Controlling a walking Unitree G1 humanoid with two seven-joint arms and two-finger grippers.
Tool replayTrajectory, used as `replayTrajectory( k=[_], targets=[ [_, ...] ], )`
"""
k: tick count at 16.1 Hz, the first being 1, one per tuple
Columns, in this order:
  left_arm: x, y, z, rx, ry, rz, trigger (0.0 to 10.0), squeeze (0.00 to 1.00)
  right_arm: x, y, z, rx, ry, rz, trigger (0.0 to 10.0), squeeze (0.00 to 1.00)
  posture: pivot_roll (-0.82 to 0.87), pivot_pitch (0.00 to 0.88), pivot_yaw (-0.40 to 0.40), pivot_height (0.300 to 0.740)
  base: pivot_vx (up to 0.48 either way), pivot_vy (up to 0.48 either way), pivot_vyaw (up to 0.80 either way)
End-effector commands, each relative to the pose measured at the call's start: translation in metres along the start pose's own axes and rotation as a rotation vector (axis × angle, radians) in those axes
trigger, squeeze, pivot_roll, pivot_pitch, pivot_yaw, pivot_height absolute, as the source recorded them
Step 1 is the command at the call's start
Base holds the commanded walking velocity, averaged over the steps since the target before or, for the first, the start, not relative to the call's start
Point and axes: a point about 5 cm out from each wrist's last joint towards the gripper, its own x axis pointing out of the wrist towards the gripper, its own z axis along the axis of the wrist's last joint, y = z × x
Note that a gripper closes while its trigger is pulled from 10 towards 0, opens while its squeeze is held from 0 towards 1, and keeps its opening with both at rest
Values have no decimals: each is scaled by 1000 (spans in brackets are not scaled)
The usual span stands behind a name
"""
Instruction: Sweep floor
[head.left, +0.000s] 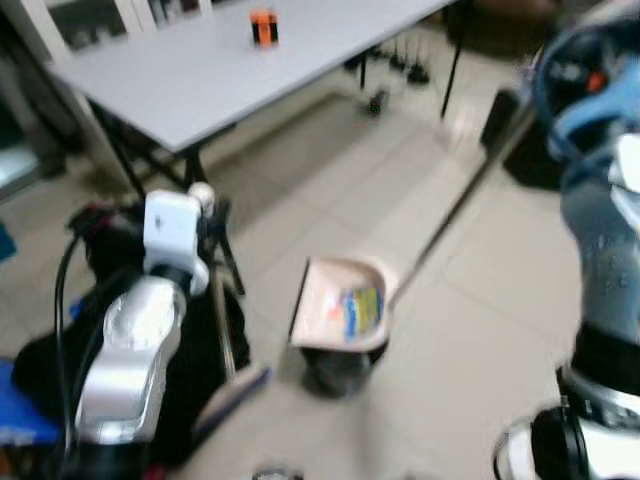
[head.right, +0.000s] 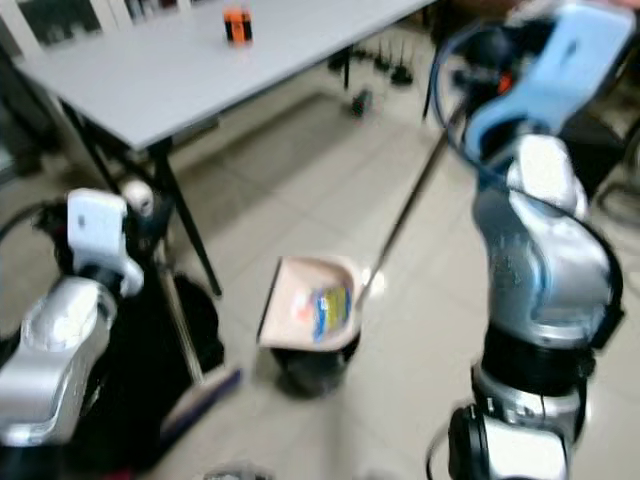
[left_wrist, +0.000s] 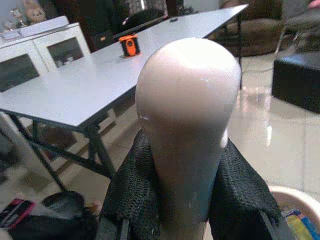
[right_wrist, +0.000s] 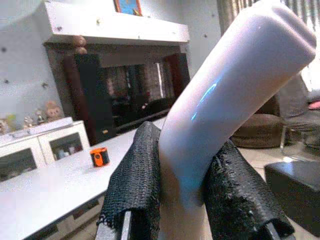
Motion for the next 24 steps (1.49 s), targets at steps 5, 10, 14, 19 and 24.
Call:
replayTrajectory(
  k=[5, 10, 14, 19, 24],
  targets=[
    [-1, 2, 7, 7, -26, 22, 10000, 0, 0, 17, -2, -157, -139, 69, 10000, 0, -3, 70, 52, 740, 0, 0, 0],
    [-6, 4, 7, 7, -23, 34, 10000, 0, 0, 43, -22, -204, -177, 193, 10000, 0, 25, 67, 31, 740, 0, 0, 0],
    [-10, 9, 6, 10, -22, 60, 10000, 0, -14, 77, -40, -214, -227, 364, 10000, 0, 42, 62, 9, 740, 0, 0, 0],
    [-15, 9, 5, 9, -22, 79, 10000, 0, -45, 119, -69, -333, -252, 634, 10000, 0, 45, 56, -9, 740, 0, 0, 0],
    [-14, 7, 5, 7, -26, 82, 10000, 0, -62, 131, -72, -427, -364, 730, 10000, 0, 43, 51, -10, 740, 0, 0, 0]
  ],
)
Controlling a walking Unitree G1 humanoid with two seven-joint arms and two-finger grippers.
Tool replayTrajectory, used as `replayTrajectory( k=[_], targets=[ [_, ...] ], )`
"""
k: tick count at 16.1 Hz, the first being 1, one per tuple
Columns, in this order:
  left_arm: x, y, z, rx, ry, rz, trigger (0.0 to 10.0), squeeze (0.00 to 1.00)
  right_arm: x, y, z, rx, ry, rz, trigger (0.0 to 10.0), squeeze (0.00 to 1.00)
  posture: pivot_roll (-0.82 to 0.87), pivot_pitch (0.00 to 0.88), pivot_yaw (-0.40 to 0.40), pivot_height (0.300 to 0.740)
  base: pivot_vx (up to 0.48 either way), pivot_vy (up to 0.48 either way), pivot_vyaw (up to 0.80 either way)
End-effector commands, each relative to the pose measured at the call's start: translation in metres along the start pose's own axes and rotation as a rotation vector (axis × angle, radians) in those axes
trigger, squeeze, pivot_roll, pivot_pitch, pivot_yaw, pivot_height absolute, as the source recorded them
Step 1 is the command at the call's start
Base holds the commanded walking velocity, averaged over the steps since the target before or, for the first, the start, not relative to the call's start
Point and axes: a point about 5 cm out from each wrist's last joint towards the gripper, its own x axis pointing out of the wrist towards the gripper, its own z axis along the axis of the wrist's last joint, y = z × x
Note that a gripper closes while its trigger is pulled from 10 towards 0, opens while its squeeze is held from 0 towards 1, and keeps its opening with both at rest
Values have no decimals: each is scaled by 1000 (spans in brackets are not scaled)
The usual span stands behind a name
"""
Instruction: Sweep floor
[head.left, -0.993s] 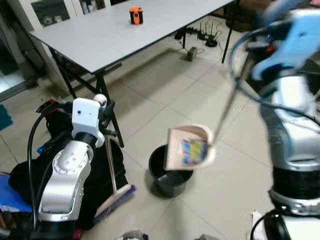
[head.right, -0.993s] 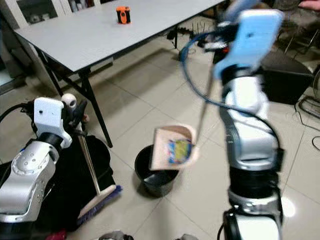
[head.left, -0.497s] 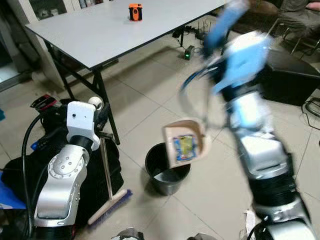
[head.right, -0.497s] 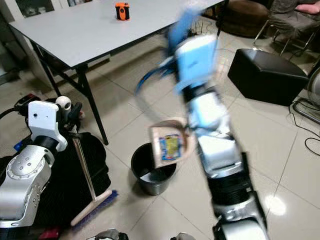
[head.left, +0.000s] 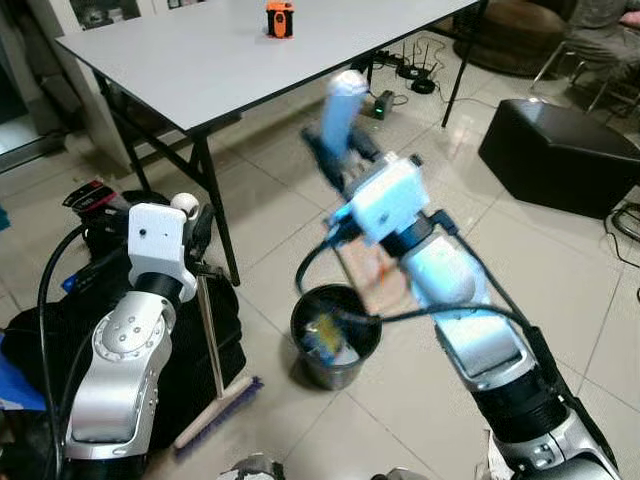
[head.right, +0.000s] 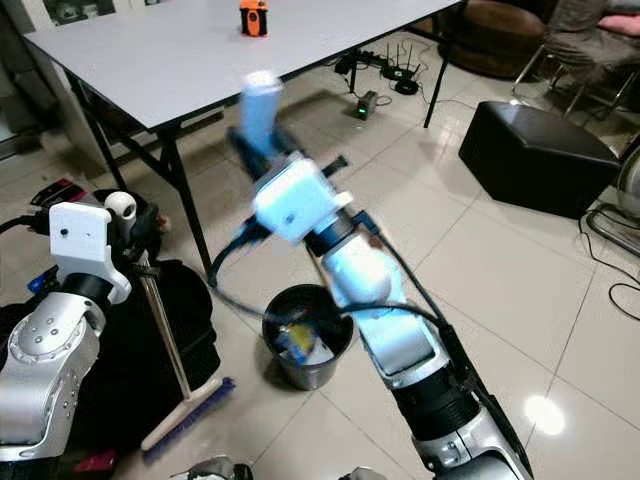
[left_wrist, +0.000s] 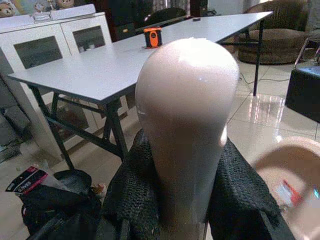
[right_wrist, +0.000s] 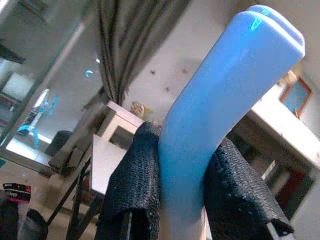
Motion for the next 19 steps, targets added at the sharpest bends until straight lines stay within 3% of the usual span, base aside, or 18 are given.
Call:
replayTrajectory(
  k=[1, 2, 4, 5, 7, 8, 11, 15, 18, 19],
  targets=[
    [-1, 1, 8, 14, -32, 15, 10000, 0, 1, 0, 8, -60, -56, 20, 10000, 0, 42, 52, -9, 740, 0, 0, 0],
    [0, 0, 7, 13, -28, 8, 10000, 0, 2, -2, 9, -110, -66, 22, 10000, 0, 38, 50, -8, 740, 0, 0, 0],
    [0, -4, 4, 8, -14, -13, 10000, 0, 3, -21, 11, -178, -48, -57, 10000, 0, 25, 50, -3, 740, 0, 0, 0],
    [2, -9, 2, 7, -11, -35, 10000, 0, 0, -45, 8, -196, 14, -174, 10000, 0, 8, 50, 6, 740, 0, 0, 0],
    [3, -15, 1, -12, -9, -64, 10000, 0, -11, -71, 0, -198, 133, -302, 10000, 0, -7, 53, 17, 740, 0, 0, 0],
    [5, -22, 1, -28, -3, -91, 10000, 0, -31, -94, -9, -165, 266, -409, 10000, 0, -14, 56, 21, 740, 0, 0, 0],
    [7, -27, 0, -28, 4, -125, 10000, 0, -53, -104, -15, -207, 379, -445, 10000, 0, -17, 60, 27, 740, -87, 0, 0],
    [8, -33, 0, -21, 5, -162, 10000, 0, -71, -102, -35, -263, 533, -454, 10000, 0, -15, 67, 30, 740, -266, 0, 0],
    [7, -36, 1, -24, 9, -182, 10000, 0, -88, -93, -43, -74, 558, -497, 10000, 0, -18, 76, 40, 740, -266, 0, 0],
    [7, -37, 0, -23, 11, -185, 10000, 0, -90, -83, -43, 86, 519, -503, 10000, 0, -10, 79, 39, 740, -270, 0, 0]
  ],
)
